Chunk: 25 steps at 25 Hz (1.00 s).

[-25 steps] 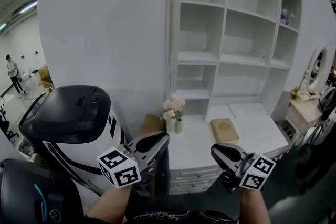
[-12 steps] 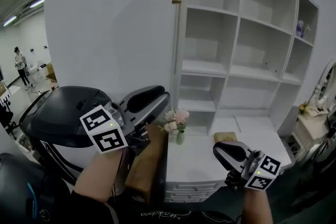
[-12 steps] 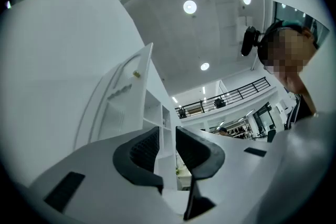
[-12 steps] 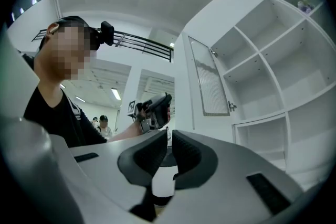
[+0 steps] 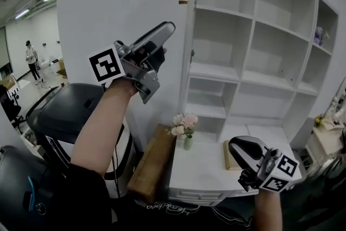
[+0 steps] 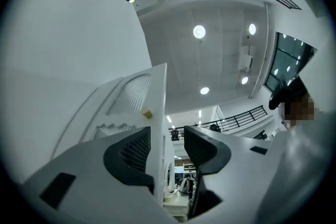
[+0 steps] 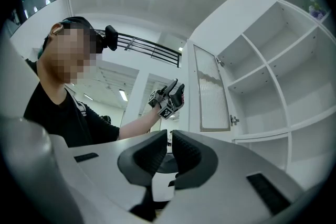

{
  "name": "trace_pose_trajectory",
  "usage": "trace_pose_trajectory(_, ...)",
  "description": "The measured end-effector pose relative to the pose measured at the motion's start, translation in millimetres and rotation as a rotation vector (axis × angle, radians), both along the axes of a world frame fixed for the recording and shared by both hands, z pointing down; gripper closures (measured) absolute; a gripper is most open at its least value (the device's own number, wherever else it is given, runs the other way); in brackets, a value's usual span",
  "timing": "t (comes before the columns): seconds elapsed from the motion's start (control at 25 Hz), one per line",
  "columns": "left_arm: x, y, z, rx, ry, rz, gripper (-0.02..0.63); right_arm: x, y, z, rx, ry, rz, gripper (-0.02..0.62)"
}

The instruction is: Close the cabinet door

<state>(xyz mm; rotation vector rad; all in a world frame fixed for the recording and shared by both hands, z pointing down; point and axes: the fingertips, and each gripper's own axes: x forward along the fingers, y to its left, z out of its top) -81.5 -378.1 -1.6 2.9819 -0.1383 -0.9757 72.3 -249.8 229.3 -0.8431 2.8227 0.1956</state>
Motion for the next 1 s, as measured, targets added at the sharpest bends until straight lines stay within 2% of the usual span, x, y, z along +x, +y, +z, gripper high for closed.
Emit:
trace_pose_trajectory(0.08,5.3,-17.8,-20.6,-0.013,0.02,0.009,0.394,7.5,-7.2,-8.1,0.005,-0.007,0.006,0.54)
trace_pose_trajectory(0.24,25.9,-57.7,-62.8,-0.048,0.035,-0.029,0.393,26.5,-19.5,-28.0,-0.005,0.001,-0.005,0.54)
trace_pose_trajectory(0.36,27.0,-60.8,-62.0,-0.039,0.035,-0.033,0.393,28.2,-15.6,-15.2,-0.003,0.013,-0.002,0.54)
trace_pose_trajectory(0.56,24.3,-56.1,-62.0,-0.017,0.051,0.01,0.396,25.2,-18.8,-2.6,-0.011,0.012,0.004,0.54)
trace_pose_trajectory(0.64,24.0,-56.5,-63.1,-0.005,0.058,0.003,0.436,24.9,-21.1,-2.3,-0.014,0.011,0.009,0.54)
trace_pose_trajectory(0.8,26.3,-54.2,-63.3,0.007,0.049,0.024,0.445,21.6,-27.6,5.3,-0.025,0.017,0.008,0.54)
trace_pose_trajectory(0.92,29.7,-48.1,-63.8,0.025,0.037,0.042,0.5,22.5,-29.1,5.9,-0.026,0.02,0.016,0.54)
trace_pose_trajectory(1.0,30.1,-45.8,-63.7,0.041,0.039,0.035,0.505,25.8,-30.1,5.0,-0.029,0.021,0.027,0.54)
